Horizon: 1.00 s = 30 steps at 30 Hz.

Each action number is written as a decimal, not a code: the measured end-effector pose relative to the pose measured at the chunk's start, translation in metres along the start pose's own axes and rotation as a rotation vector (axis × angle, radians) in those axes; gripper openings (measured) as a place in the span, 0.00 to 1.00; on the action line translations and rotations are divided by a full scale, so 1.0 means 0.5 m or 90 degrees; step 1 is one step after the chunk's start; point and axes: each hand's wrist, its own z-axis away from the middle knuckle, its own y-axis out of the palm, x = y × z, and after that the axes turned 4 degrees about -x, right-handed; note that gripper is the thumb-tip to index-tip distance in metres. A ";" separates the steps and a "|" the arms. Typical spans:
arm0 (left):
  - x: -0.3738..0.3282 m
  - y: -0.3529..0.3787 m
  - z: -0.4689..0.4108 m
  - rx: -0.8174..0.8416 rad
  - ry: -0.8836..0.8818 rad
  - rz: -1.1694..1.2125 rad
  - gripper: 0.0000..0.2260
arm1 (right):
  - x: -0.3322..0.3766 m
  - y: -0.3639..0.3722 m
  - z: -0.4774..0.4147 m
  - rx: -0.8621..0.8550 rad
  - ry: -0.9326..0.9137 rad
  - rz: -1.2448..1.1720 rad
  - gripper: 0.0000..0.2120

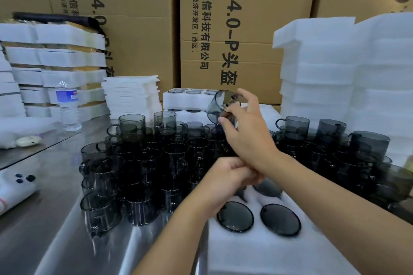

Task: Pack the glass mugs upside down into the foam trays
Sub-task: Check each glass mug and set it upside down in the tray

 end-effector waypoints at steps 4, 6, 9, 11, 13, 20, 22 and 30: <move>-0.002 -0.003 -0.003 0.009 0.028 0.052 0.19 | -0.068 -0.084 0.065 0.012 0.058 -0.071 0.04; -0.001 -0.004 -0.005 0.013 0.026 0.067 0.15 | -0.092 -0.117 0.101 -0.004 0.068 -0.115 0.06; 0.001 -0.008 -0.012 0.007 0.008 0.143 0.15 | -0.111 -0.140 0.150 -0.035 0.032 -0.136 0.08; 0.002 -0.009 -0.015 0.000 0.001 0.168 0.19 | -0.114 -0.141 0.174 -0.022 -0.016 -0.111 0.06; 0.001 -0.007 -0.015 0.007 0.008 0.137 0.22 | -0.117 -0.138 0.185 0.002 -0.046 -0.109 0.02; -0.003 -0.001 -0.006 0.053 0.050 -0.019 0.16 | -0.131 -0.155 0.194 0.024 -0.036 -0.179 0.17; -0.005 -0.001 -0.004 0.068 0.047 -0.028 0.20 | -0.133 -0.158 0.195 0.041 -0.042 -0.180 0.25; -0.007 -0.002 -0.003 0.091 0.048 -0.023 0.21 | -0.134 -0.154 0.196 0.045 -0.049 -0.166 0.35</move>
